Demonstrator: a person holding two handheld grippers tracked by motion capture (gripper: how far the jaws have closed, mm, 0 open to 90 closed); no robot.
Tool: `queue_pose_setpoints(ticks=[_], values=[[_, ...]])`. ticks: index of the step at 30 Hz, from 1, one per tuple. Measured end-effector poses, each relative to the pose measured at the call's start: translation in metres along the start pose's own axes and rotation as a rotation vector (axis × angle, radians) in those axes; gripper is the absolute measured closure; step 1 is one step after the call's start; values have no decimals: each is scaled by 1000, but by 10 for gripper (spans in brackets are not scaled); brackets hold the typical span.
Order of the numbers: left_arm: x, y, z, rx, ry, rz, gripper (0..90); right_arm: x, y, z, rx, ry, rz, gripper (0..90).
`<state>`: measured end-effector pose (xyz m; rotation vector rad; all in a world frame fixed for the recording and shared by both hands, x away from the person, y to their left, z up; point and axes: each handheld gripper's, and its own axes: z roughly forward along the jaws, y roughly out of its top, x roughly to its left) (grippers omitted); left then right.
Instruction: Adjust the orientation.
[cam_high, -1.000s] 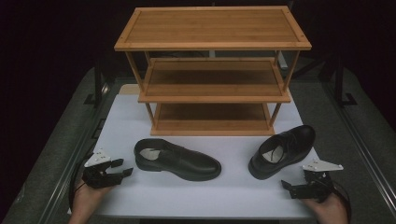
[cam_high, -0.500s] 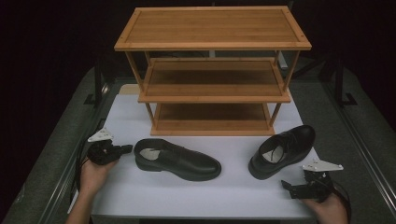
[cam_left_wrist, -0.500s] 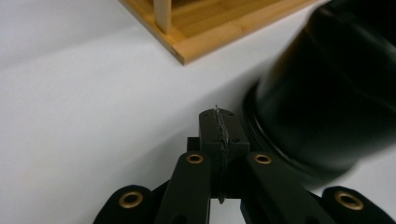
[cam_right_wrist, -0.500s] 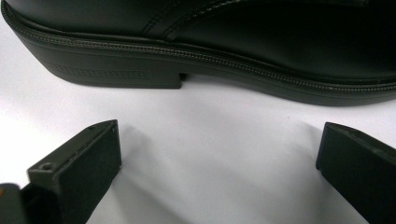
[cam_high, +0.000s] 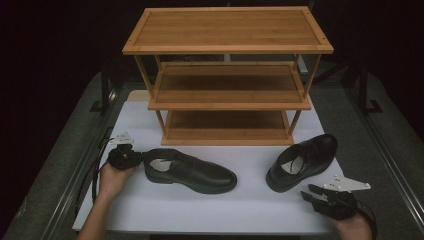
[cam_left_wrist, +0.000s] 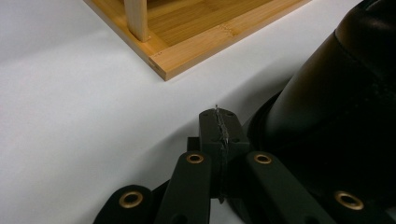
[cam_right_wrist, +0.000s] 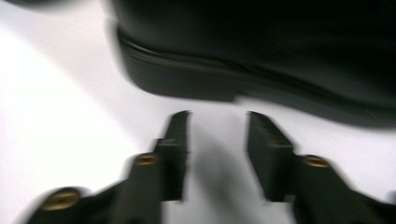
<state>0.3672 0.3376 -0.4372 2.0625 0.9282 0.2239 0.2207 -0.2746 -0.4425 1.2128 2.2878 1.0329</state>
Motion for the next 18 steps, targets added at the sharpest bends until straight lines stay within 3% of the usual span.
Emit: queue_pose_setpoints(ticks=[1, 2, 4, 13, 14, 16, 17, 18], values=[[0, 0, 0, 1, -3, -2, 900, 4, 2, 0, -7, 15, -5, 703], [1, 0, 0, -1, -5, -3, 900, 14, 8, 1, -29, 78, -12, 826], [1, -1, 0, -3, -7, -6, 900, 23, 13, 3, -46, 114, -20, 898], [1, -1, 0, -4, -9, -9, 900, 66, 49, 35, -66, 291, -100, 899], [1, -1, 0, -4, -9, -9, 900, 66, 49, 35, -66, 291, -100, 899], [1, -1, 1, -4, -11, -12, 900, 84, 66, 52, -68, 344, -139, 899], [1, -1, 1, -4, -11, -12, 900, 84, 66, 52, -68, 344, -139, 899], [1, -1, 1, -4, -11, -11, 900, 94, 75, 62, -62, 365, -158, 899]])
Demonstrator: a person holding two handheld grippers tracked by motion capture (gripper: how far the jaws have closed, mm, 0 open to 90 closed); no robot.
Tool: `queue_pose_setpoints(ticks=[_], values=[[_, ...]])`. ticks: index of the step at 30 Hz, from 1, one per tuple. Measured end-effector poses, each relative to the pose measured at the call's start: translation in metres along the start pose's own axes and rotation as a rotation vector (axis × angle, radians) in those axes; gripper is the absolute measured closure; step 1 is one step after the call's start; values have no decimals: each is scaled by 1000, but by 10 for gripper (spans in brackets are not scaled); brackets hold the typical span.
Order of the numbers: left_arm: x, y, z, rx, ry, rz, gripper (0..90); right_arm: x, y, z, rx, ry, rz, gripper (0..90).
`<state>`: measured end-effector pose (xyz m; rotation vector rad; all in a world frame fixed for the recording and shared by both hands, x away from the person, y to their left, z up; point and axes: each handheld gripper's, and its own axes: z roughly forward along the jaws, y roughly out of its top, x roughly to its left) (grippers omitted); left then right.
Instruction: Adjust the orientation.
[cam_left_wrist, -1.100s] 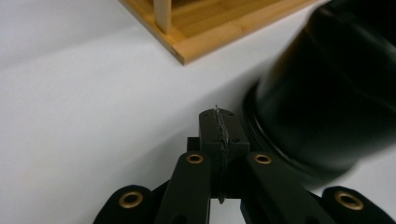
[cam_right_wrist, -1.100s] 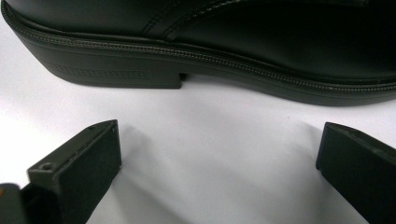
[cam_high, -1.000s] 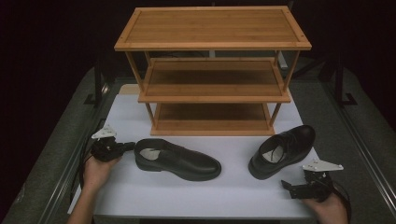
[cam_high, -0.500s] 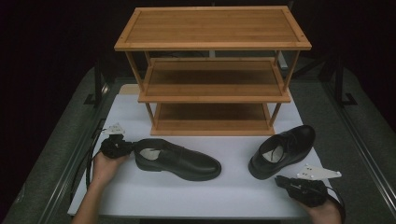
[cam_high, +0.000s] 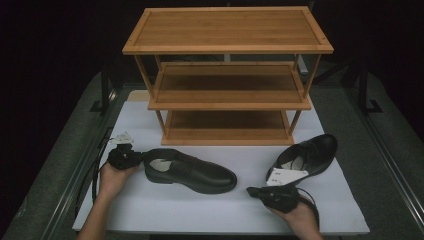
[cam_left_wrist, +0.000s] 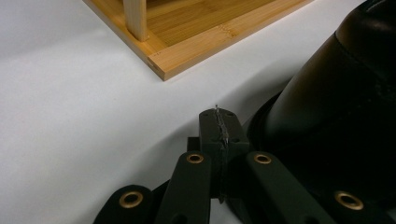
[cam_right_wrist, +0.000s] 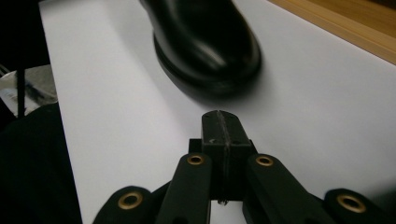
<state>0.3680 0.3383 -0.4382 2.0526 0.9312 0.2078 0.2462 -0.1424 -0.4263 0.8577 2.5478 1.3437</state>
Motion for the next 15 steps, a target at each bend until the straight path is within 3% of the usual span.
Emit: queue_pose_setpoints(ticks=[8, 10, 15], values=[[0, 0, 1, -1, 0, 1, 900, 8, 19, 37, 40, 45, -37, 899], [1, 0, 1, -1, -3, 3, 900, 11, 22, 48, 70, 33, -51, 900], [0, 0, 0, -1, -14, 1, 900, 13, 22, 53, 79, 33, -58, 900]])
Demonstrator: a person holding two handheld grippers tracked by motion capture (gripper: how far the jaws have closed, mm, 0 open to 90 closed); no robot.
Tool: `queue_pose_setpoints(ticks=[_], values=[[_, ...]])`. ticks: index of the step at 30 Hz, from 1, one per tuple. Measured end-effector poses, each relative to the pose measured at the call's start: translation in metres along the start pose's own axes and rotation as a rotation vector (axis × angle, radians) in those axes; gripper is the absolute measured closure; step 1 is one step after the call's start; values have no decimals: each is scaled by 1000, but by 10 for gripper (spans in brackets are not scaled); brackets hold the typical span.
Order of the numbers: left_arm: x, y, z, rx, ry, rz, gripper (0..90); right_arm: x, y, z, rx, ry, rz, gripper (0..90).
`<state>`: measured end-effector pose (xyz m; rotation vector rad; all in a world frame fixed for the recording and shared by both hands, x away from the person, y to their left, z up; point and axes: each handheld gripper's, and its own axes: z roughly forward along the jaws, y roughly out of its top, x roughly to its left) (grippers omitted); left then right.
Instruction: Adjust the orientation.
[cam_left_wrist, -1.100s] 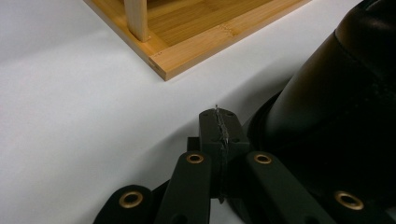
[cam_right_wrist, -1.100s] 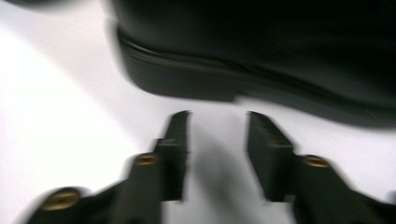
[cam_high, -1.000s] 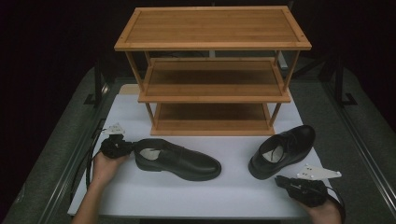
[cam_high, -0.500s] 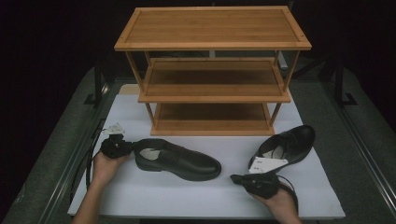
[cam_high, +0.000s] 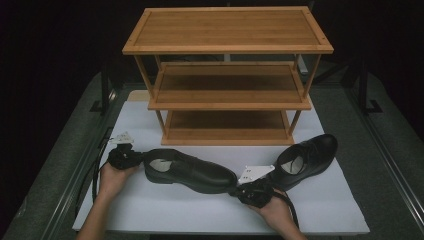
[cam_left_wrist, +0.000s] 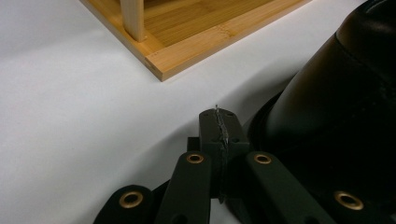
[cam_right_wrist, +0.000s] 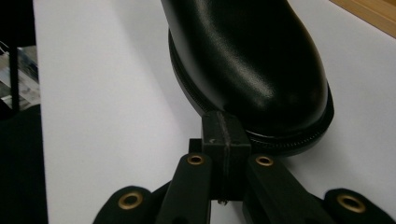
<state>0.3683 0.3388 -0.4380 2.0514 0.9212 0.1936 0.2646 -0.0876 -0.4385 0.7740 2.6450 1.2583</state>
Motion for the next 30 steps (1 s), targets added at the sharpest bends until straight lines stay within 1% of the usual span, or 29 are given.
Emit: queue_pose_setpoints(ticks=[2, 3, 4, 5, 6, 7, 8, 9, 10, 11, 12, 13, 14, 17, 18, 20, 21, 22, 23, 25, 26, 28, 30], values=[[-1, 0, 0, 4, -8, 4, 900, 0, 0, 0, -4, -23, 13, 900], [-3, 0, 2, 11, -23, 14, 900, -1, 0, -1, -5, -31, 18, 900], [-3, 0, 2, 11, -23, 14, 900, -1, 0, -1, -5, -31, 18, 900], [-7, 1, 5, 13, -53, 33, 900, -4, 0, 0, -7, -43, 35, 900], [-7, 1, 5, 13, -53, 33, 900, -4, 0, 0, -7, -43, 35, 900], [-12, 3, 6, 23, -63, 49, 900, -7, 1, 2, -10, -54, 52, 900], [-12, 3, 6, 23, -63, 49, 900, -7, 1, 2, -10, -54, 52, 900], [-14, 3, 5, 24, -86, 50, 900, -8, 3, 3, -9, -64, 56, 900], [-15, 2, 4, 26, -92, 54, 900, -9, 5, 6, -7, -73, 59, 900], [-18, 2, 3, 40, -91, 68, 900, -10, 6, 7, -6, -82, 57, 900], [-19, 2, 2, 46, -90, 70, 900, -12, 8, 8, -12, -87, 62, 900], [-22, 1, 0, 57, -102, 79, 900, -15, 12, 11, -23, -98, 74, 900], [-22, 1, 0, 57, -102, 79, 900, -16, 14, 12, -28, -102, 78, 900], [-26, -4, -1, 60, -130, 83, 900, -19, 20, 15, -46, -120, 88, 900], [-28, -6, -2, 63, -136, 85, 900, -20, 22, 17, -50, -123, 98, 900], [-31, -8, -3, 66, -148, 84, 900, -25, 26, 19, -66, -130, 103, 900], [-31, -8, -3, 66, -148, 84, 900, -25, 26, 19, -66, -130, 103, 900], [-32, -9, -4, 71, -152, 91, 900, -26, 27, 20, -69, -129, 111, 900], [-35, -10, -5, 77, -162, 89, 900, -31, 29, 22, -82, -131, 128, 900], [-36, -11, -5, 77, -165, 90, 900, -34, 29, 24, -89, -133, 139, 900], [-38, -12, -5, 77, -172, 90, 900, -34, 29, 24, -89, -133, 139, 900], [-43, -14, -5, 80, -189, 87, 900, -40, 29, 25, -103, -131, 160, 900], [-46, -14, -6, 82, -189, 93, 900, -41, 29, 25, -104, -131, 162, 900]])
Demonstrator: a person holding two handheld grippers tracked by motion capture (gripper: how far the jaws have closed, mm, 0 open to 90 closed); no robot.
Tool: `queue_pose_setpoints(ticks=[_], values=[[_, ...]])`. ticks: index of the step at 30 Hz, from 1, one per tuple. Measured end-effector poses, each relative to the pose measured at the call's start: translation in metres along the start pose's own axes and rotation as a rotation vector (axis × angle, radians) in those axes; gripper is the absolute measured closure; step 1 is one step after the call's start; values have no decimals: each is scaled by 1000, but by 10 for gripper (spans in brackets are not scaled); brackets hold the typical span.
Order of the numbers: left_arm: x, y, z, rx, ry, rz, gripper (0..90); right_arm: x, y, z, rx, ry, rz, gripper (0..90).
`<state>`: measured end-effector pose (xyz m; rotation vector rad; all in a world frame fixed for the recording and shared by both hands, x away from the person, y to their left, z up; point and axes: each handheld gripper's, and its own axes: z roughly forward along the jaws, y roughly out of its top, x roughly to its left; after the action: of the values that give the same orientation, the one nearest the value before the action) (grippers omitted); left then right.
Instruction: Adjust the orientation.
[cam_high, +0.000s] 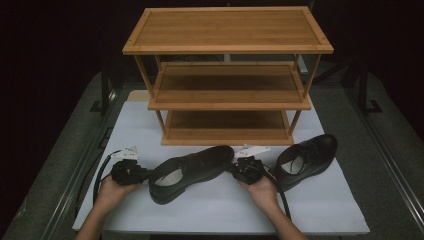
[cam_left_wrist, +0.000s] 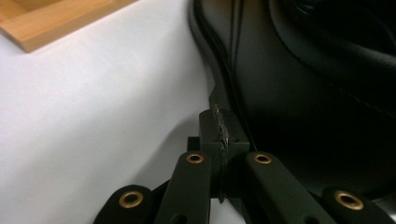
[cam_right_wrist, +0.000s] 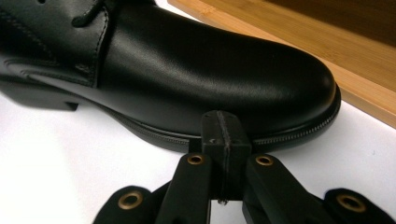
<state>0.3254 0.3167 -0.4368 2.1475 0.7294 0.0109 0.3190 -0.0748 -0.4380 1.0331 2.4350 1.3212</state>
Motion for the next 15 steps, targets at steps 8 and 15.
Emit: queue_pose_setpoints(ticks=[8, 15], values=[[-18, 0, 4, 28, -37, 26, 900, -3, -1, 10, 21, -5, -1, 900], [-31, 0, 10, 34, -71, 43, 900, -6, 11, 14, 22, -5, -18, 900]])
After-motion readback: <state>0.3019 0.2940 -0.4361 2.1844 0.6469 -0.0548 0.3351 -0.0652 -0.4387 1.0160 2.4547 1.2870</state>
